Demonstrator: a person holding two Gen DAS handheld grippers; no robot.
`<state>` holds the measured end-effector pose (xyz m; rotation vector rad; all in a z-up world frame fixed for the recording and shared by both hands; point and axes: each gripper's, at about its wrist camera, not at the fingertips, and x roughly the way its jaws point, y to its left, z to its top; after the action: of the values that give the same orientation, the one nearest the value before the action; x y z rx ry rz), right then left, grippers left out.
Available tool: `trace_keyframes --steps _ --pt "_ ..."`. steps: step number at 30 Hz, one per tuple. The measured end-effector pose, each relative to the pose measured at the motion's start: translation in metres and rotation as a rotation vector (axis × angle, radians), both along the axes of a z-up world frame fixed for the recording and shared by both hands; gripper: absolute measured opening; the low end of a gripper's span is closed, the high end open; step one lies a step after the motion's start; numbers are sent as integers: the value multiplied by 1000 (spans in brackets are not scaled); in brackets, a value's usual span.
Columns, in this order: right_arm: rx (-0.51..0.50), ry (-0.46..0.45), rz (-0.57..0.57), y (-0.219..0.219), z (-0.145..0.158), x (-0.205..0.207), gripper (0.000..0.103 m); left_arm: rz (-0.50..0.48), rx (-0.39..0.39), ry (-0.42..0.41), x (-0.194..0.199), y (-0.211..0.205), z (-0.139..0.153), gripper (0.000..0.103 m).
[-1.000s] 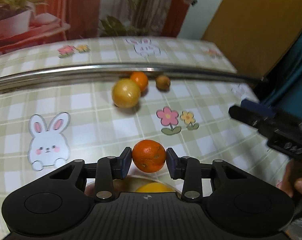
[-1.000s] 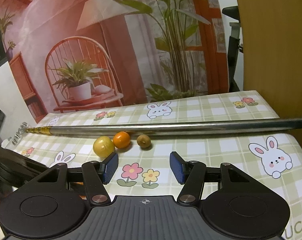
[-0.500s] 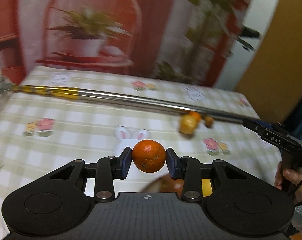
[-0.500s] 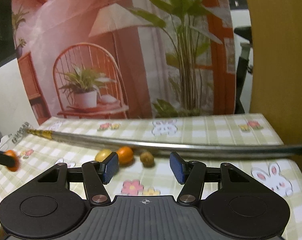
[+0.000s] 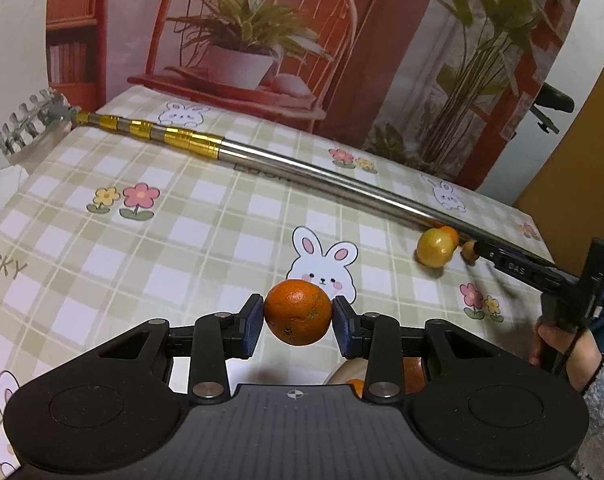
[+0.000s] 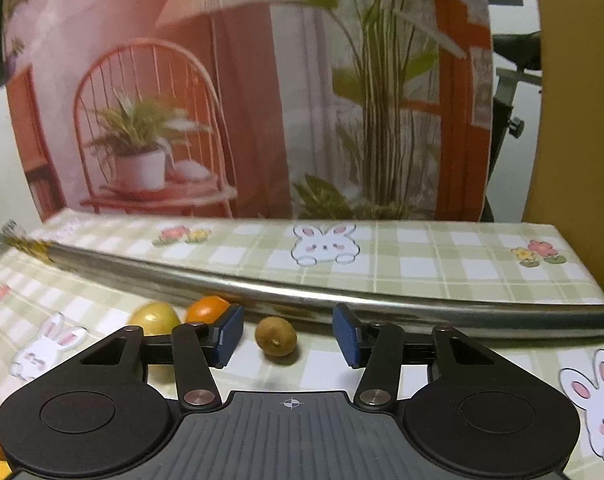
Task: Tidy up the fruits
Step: 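Close the left tool on a tangerine while the right tool grasps a small brown fruit, then lower the tangerine and brown fruit onto the plate and open both tools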
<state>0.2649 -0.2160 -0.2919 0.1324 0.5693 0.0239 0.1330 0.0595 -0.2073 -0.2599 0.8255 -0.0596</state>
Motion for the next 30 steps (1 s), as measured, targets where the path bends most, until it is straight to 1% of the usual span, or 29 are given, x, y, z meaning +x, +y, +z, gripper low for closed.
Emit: trace_keyframes --steps 4,8,14,17,21,23,30 --pt "-5 45 5 4 -14 14 42 -9 -2 3 -1 -1 -4 39" --pt "2 69 15 6 -21 21 38 -29 4 -1 -3 -7 -5 39" --pt "3 93 33 10 -22 27 26 -69 -7 -7 -5 -14 -5 39" --pt "15 92 36 11 -20 25 24 -100 -18 -11 -9 -18 -3 39" --pt "38 75 43 14 -11 10 24 -145 -25 -23 -16 -26 0 39" --pt "49 57 56 17 -1 -3 24 -167 -29 -30 -20 -30 1 39" --pt "115 -21 105 30 34 -69 24 -241 -29 -31 -30 -48 4 39"
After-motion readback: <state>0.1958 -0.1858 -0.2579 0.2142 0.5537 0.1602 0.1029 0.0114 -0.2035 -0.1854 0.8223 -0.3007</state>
